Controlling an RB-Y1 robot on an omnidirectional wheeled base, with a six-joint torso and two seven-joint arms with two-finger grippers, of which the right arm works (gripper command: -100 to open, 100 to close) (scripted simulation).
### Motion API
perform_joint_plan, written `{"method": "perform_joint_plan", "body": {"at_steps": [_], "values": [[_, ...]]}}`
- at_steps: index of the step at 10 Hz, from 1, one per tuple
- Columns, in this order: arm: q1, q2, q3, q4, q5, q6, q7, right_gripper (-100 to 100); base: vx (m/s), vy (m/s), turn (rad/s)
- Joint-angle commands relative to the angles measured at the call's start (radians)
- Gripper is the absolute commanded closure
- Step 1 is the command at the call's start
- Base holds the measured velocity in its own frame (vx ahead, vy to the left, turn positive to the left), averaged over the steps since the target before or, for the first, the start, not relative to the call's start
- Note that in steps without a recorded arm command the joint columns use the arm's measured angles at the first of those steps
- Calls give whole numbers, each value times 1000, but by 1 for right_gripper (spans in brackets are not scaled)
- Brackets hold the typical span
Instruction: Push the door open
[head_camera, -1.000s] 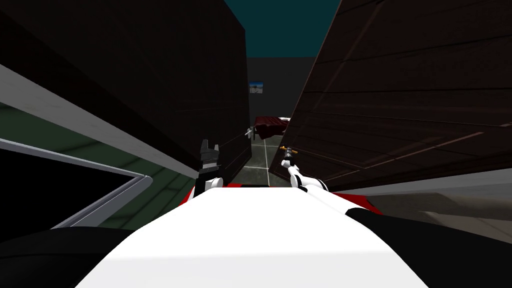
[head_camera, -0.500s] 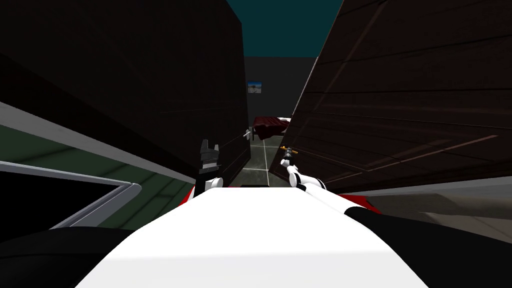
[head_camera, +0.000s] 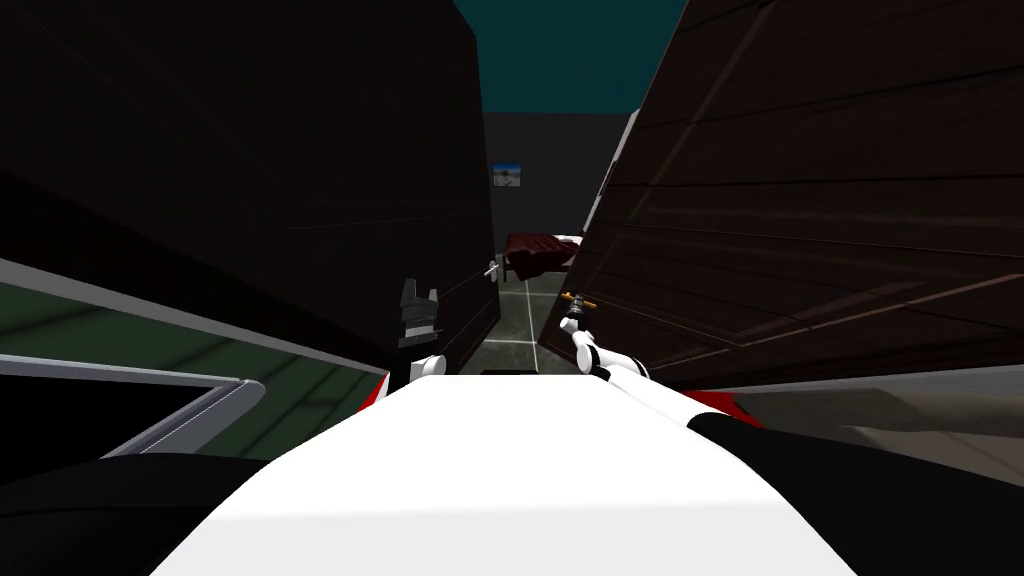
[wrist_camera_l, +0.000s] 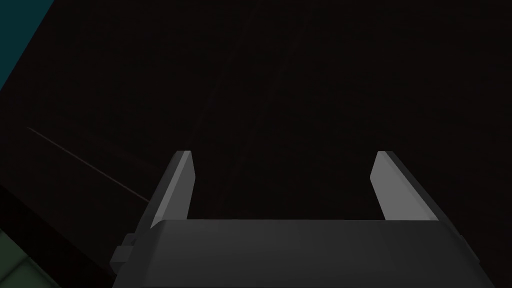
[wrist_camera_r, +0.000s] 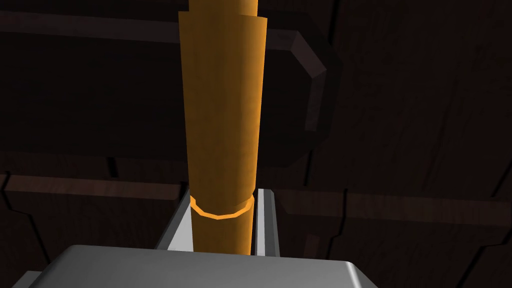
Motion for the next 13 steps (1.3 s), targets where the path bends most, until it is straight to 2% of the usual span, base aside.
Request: {"method": "perform_joint_plan", "body": {"at_steps": [1,2,3,5,6,7,13], "values": [[-15,-1,-36,14,-10,-7,37,100,127,4,-49],[-15,-1,-36,14,-10,-7,37,100,114,22,-39],[-26,9,-61,24,-17,-10,66,100,139,32,-64],[-35,19,-86,34,-23,-14,93,100,166,0,-51],[-37,13,-75,56,-20,-18,76,100,73,-7,-15],[-50,25,-101,61,-34,-40,113,100,116,-58,-45],[-83,66,-176,79,-74,-100,219,100,140,-57,-35]]}}
